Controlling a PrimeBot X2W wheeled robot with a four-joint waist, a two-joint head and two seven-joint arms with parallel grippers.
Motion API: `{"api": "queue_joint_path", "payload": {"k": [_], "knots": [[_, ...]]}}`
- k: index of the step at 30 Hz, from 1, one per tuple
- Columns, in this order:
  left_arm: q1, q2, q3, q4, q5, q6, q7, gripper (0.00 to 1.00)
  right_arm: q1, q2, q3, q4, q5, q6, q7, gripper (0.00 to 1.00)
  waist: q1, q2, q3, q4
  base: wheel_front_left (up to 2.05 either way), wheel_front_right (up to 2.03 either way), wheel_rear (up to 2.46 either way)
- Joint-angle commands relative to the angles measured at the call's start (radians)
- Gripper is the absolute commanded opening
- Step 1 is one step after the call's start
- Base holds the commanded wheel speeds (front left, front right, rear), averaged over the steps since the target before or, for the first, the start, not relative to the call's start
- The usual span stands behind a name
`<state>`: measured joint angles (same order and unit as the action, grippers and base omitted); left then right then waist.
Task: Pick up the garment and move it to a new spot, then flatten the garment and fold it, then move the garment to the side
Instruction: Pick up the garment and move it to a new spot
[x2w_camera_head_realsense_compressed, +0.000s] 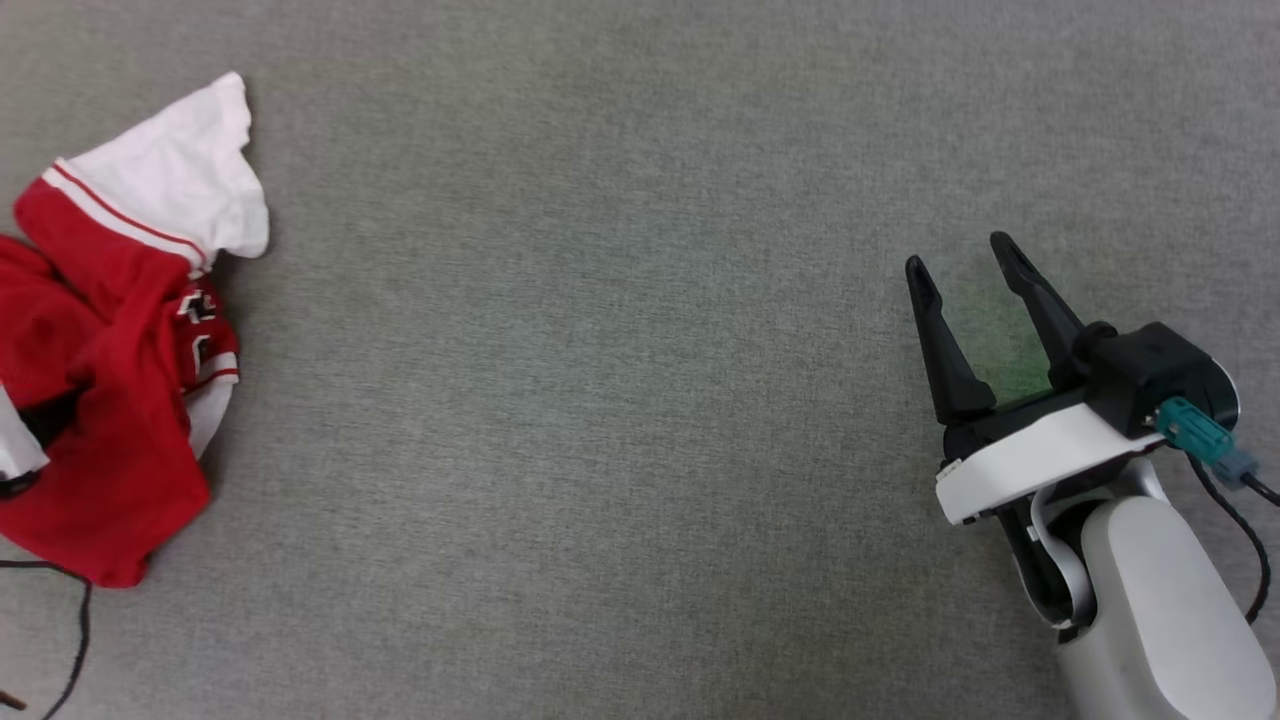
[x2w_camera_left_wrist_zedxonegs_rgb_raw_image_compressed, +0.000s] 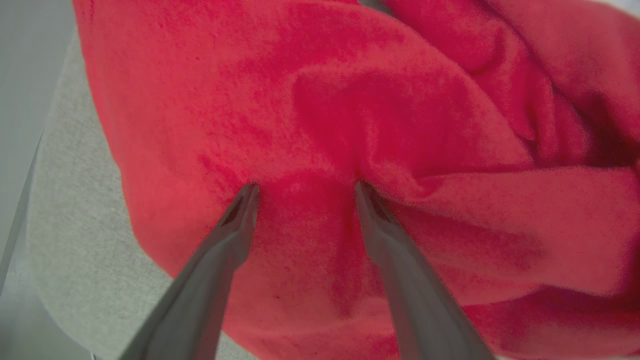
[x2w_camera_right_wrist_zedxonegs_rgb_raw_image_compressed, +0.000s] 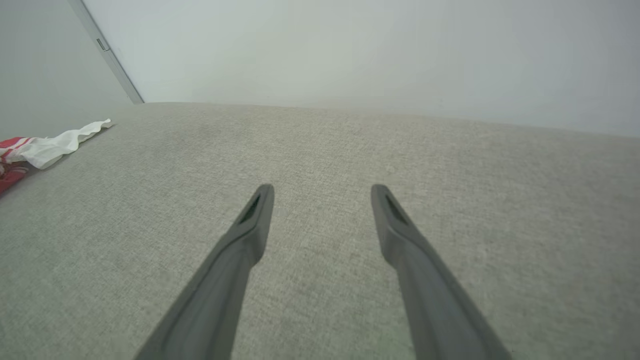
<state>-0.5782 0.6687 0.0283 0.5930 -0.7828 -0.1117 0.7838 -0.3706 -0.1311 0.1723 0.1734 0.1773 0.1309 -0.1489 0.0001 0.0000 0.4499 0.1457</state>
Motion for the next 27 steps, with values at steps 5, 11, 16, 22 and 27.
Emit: {"api": "queue_joint_path", "payload": {"k": [5,11,16,22,27], "knots": [[0.03,-0.055,-0.014,0.033,-0.017,0.019,0.014,0.47,-0.036,-0.011,0.021,0.014,0.009,0.0,-0.007,1.0,-0.0001,0.0,0.032,-0.022,0.0,0.0,0.0],[0.03,-0.076,-0.032,0.057,0.0,0.026,-0.015,0.0,-0.048,-0.022,0.036,0.033,0.014,0.0,-0.008,1.0,-0.0001,0.0,0.011,-0.03,0.0,0.0,0.0],[-0.002,-0.05,-0.043,0.047,0.058,0.036,-0.118,0.0,-0.028,-0.019,0.031,0.05,0.02,0.0,-0.014,1.0,-0.0001,0.0,-0.046,-0.026,0.0,0.0,0.0],[-0.05,-0.031,-0.058,0.04,0.14,0.055,-0.283,0.0,0.019,-0.008,0.007,0.073,0.026,0.0,-0.023,1.0,-0.0001,0.0,-0.153,-0.006,0.0,0.0,0.0],[-0.098,-0.033,-0.073,0.019,0.21,0.073,-0.46,0.0,0.058,0.001,-0.007,0.081,0.025,0.0,-0.018,1.0,-0.0001,0.0,-0.246,0.01,0.0,0.0,0.0]]}}
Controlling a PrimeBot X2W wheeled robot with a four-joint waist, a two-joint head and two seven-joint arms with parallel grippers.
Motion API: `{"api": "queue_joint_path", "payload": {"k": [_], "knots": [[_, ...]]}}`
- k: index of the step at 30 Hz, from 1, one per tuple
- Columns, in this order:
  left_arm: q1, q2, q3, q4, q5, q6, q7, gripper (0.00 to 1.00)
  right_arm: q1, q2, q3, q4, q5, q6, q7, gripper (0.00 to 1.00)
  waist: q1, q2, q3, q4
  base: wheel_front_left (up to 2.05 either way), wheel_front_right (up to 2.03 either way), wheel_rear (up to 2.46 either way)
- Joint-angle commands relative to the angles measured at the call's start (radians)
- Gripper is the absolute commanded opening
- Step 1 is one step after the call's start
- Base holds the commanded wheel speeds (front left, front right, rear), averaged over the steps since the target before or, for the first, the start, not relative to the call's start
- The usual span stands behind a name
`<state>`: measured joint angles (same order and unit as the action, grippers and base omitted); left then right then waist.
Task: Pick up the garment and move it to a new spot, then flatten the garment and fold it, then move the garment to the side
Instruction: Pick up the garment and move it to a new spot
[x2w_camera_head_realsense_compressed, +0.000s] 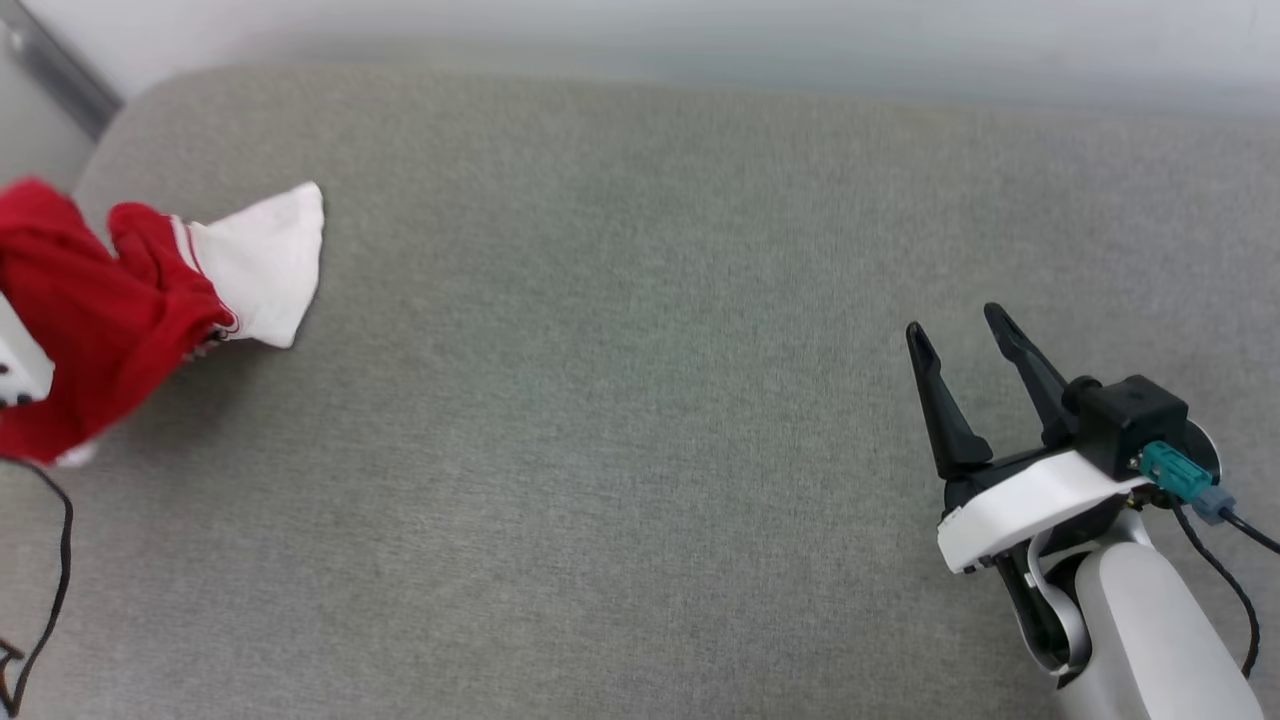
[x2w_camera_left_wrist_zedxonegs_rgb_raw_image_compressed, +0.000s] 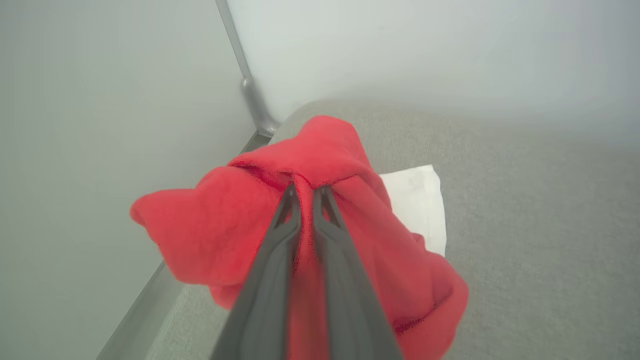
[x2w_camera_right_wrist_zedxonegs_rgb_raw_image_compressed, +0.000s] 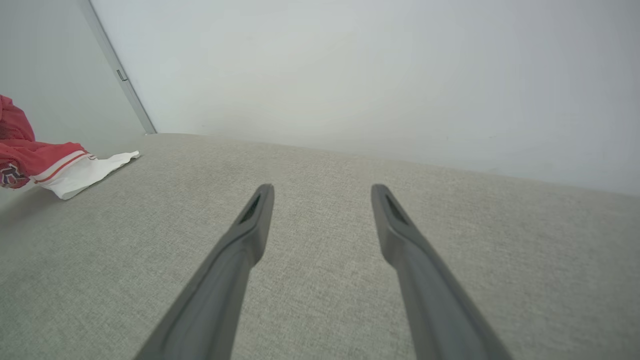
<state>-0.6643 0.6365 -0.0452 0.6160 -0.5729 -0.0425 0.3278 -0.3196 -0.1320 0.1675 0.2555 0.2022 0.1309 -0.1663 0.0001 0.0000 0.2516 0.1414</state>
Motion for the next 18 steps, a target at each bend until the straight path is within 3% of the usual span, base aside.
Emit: {"api": "queue_joint_path", "payload": {"k": [1,12,16,18], "knots": [[-0.023,-0.004,-0.004,-0.01,0.016,0.008,-0.043,0.0,0.014,0.003,-0.006,-0.002,0.001,0.0,0.0,1.0,-0.0001,0.0,-0.065,0.017,0.0,0.0,0.0],[-0.083,-0.101,-0.056,-0.06,0.097,0.031,-0.338,0.0,0.106,0.032,-0.046,-0.016,-0.007,0.0,0.022,1.0,-0.0001,0.0,-0.215,-0.019,0.0,0.0,0.0],[-0.085,-0.167,-0.093,-0.094,0.102,0.025,-0.384,0.0,0.139,0.037,-0.071,-0.033,-0.012,0.0,0.033,1.0,-0.0001,0.0,-0.237,-0.054,0.0,0.0,0.0],[-0.07,-0.227,-0.127,-0.112,0.094,0.011,-0.402,0.0,0.157,0.045,-0.076,-0.045,-0.018,0.0,0.043,1.0,-0.0001,0.0,-0.247,-0.091,0.0,0.0,0.0]]}}
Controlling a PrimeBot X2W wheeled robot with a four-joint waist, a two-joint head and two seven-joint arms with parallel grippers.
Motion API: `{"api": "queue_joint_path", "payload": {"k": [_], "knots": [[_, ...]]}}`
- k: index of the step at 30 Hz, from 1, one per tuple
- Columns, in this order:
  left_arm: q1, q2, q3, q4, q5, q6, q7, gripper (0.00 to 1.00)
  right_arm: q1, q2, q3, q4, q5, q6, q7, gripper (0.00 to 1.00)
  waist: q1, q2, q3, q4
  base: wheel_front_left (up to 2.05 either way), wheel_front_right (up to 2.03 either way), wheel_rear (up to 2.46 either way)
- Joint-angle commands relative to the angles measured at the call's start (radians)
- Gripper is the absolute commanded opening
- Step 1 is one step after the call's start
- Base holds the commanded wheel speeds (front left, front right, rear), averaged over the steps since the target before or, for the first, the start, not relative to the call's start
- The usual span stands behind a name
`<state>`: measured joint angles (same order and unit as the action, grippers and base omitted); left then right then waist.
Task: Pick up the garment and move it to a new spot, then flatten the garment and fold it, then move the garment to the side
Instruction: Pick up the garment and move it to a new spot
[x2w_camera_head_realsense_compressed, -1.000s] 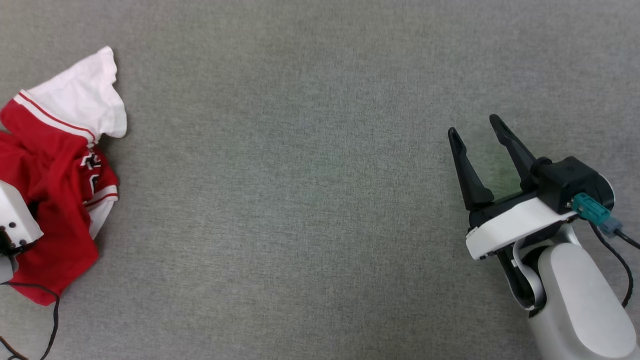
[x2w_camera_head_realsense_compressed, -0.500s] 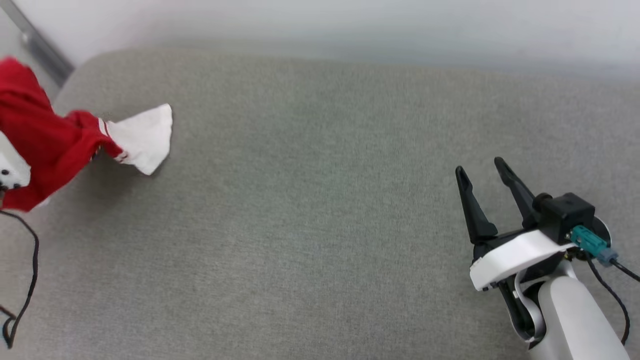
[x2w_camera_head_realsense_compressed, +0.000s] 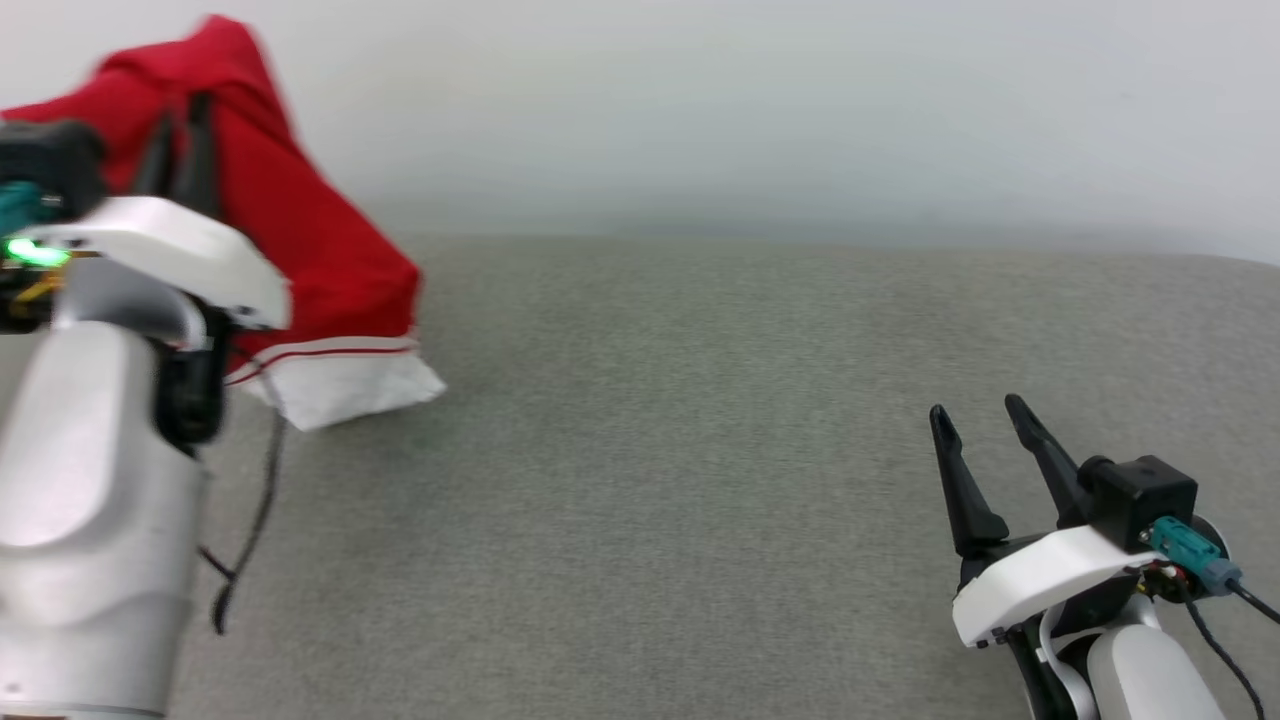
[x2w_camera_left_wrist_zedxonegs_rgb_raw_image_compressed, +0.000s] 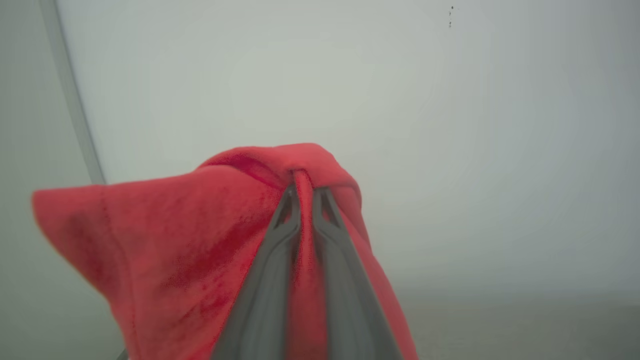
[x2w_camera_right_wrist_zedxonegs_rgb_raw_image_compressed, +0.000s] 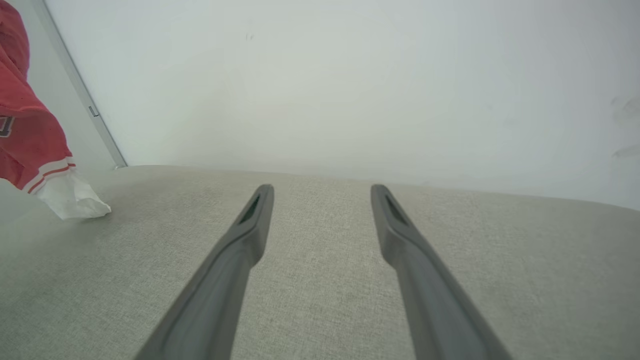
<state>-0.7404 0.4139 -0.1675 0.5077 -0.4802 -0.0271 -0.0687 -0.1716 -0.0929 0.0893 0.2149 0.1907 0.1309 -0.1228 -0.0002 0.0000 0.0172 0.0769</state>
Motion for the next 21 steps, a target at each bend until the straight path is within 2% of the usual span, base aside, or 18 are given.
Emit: {"api": "queue_joint_path", "payload": {"k": [1,12,16,21], "knots": [[0.014,-0.026,-0.018,-0.007,-0.001,-0.009,-0.01,0.0,0.012,0.007,0.002,-0.006,-0.008,0.0,0.005,1.0,0.0002,0.0,-0.015,-0.04,0.0,0.0,0.0],[0.099,-0.273,-0.219,-0.032,-0.016,-0.075,-0.049,0.0,0.035,0.012,0.0,-0.037,-0.007,0.0,0.031,1.0,0.0002,0.0,-0.003,-0.19,0.0,0.0,0.0],[0.19,-0.315,-0.287,-0.04,-0.032,-0.08,-0.037,0.0,0.044,0.014,-0.008,-0.049,-0.005,0.0,0.034,1.0,0.0002,0.0,0.03,-0.221,0.0,0.0,0.0],[0.34,-0.329,-0.327,-0.02,-0.05,-0.048,-0.023,0.0,0.047,0.018,-0.015,-0.057,0.002,0.0,0.03,1.0,0.0002,0.0,0.07,-0.227,0.0,0.0,0.0]]}}
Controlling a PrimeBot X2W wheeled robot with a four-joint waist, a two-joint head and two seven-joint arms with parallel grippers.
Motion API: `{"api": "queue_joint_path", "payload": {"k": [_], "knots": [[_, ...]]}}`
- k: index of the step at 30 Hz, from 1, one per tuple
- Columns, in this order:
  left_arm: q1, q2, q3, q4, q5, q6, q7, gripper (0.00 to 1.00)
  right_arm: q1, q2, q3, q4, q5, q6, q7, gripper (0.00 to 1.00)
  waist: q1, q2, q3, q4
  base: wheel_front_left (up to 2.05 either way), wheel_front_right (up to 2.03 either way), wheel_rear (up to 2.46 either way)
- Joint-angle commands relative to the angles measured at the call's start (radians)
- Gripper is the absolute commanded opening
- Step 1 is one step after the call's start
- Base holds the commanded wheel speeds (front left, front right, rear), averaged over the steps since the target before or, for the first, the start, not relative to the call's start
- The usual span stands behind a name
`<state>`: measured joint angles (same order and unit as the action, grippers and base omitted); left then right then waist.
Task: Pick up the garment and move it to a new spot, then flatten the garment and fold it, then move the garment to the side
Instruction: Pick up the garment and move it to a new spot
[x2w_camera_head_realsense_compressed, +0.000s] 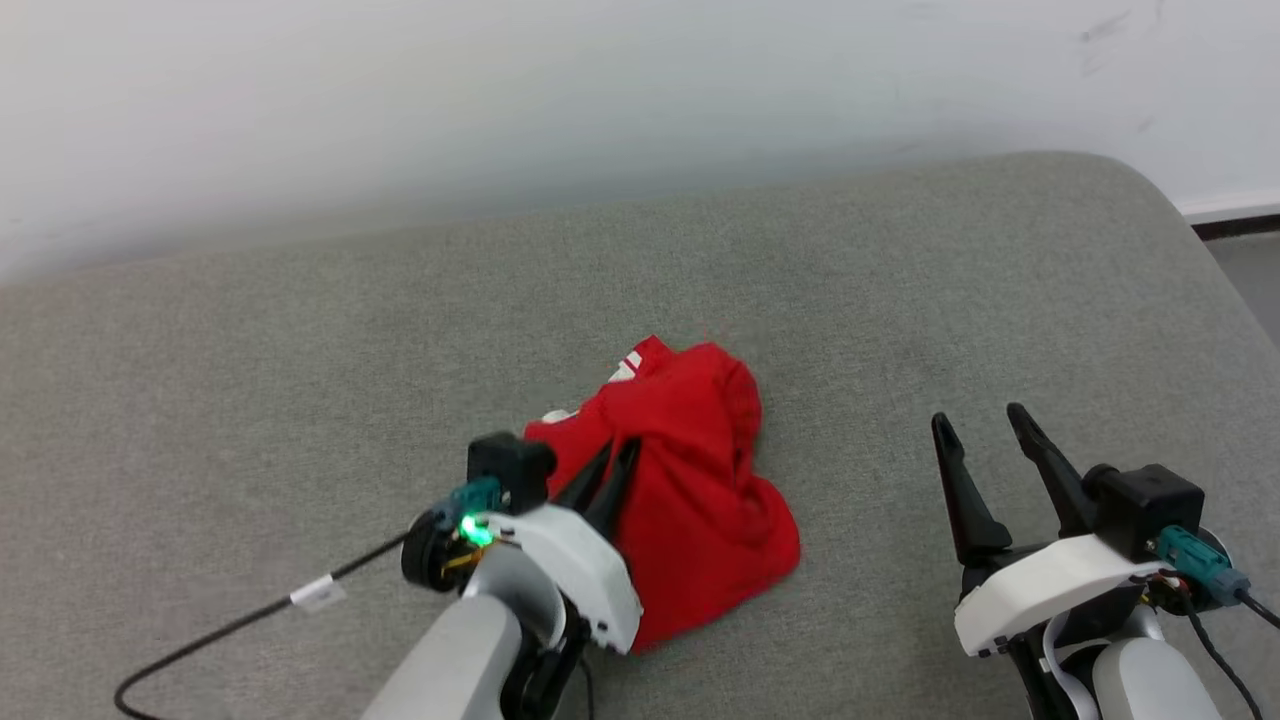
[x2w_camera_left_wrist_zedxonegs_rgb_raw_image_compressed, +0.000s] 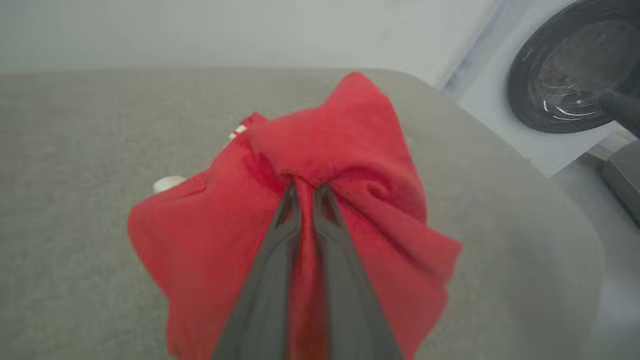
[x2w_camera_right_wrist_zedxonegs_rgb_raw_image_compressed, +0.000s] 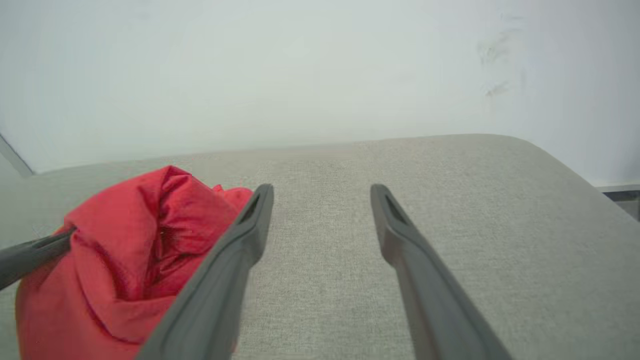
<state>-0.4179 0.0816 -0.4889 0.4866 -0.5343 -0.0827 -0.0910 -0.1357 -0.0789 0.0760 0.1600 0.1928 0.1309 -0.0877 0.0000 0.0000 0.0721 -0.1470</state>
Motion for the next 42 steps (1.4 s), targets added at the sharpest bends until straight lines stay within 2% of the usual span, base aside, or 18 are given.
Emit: {"api": "queue_joint_path", "payload": {"k": [1,3,4,5,6,12,16,23,31,37,42], "knots": [[0.042,0.008,-0.014,0.004,0.013,0.018,0.002,0.0,0.011,0.005,-0.004,-0.004,0.001,0.0,-0.007,1.0,0.0,0.0,0.024,0.0,0.0,0.0,0.0],[0.096,0.014,-0.02,0.015,0.009,0.034,0.004,0.03,0.01,0.008,-0.005,0.001,0.003,0.0,-0.01,1.0,0.0,0.0,0.03,0.007,0.0,0.0,0.0],[0.113,0.019,-0.026,0.017,0.015,0.041,0.006,0.39,0.008,0.009,-0.007,0.001,0.004,0.0,-0.012,1.0,0.0,0.0,0.034,0.013,0.0,0.0,0.0],[0.127,0.022,-0.029,0.017,0.018,0.047,0.004,0.95,0.006,0.01,-0.008,0.003,0.004,0.0,-0.012,1.0,0.0,0.0,0.035,0.02,0.0,0.0,0.0],[0.136,0.025,-0.032,0.013,0.024,0.051,-0.007,1.0,0.003,0.011,-0.009,0.005,0.005,0.0,-0.014,1.0,0.0,0.0,0.035,0.027,0.0,0.0,0.0],[0.147,0.043,-0.025,-0.034,0.063,0.062,-0.124,1.0,0.01,0.011,-0.014,0.017,0.003,0.0,-0.018,1.0,0.0,0.0,0.001,0.07,0.0,0.0,0.0],[0.124,0.062,-0.011,-0.094,0.095,0.067,-0.16,1.0,0.016,0.005,-0.018,0.014,-0.004,0.0,-0.011,1.0,0.0,0.0,-0.029,0.101,0.0,0.0,0.0],[0.104,0.094,0.065,-0.171,0.114,0.113,-0.173,1.0,0.019,-0.004,-0.042,-0.008,-0.011,0.0,0.006,1.0,0.0,0.0,-0.054,0.137,0.0,0.0,0.0],[0.194,0.163,0.171,-0.187,0.074,0.169,-0.17,1.0,0.07,0.006,-0.053,-0.031,-0.01,0.0,0.023,1.0,0.0,0.0,-0.088,0.14,0.0,0.0,0.0],[0.271,0.209,0.199,-0.217,0.064,0.191,-0.164,1.0,0.117,0.014,-0.063,-0.071,-0.014,0.0,0.043,1.0,0.0,0.0,-0.099,0.122,0.0,0.0,0.0],[0.301,0.217,0.193,-0.239,0.065,0.204,-0.151,1.0,0.136,0.018,-0.067,-0.1,-0.019,0.0,0.061,1.0,0.0,0.0,-0.105,0.116,0.0,0.0,0.0]]}}
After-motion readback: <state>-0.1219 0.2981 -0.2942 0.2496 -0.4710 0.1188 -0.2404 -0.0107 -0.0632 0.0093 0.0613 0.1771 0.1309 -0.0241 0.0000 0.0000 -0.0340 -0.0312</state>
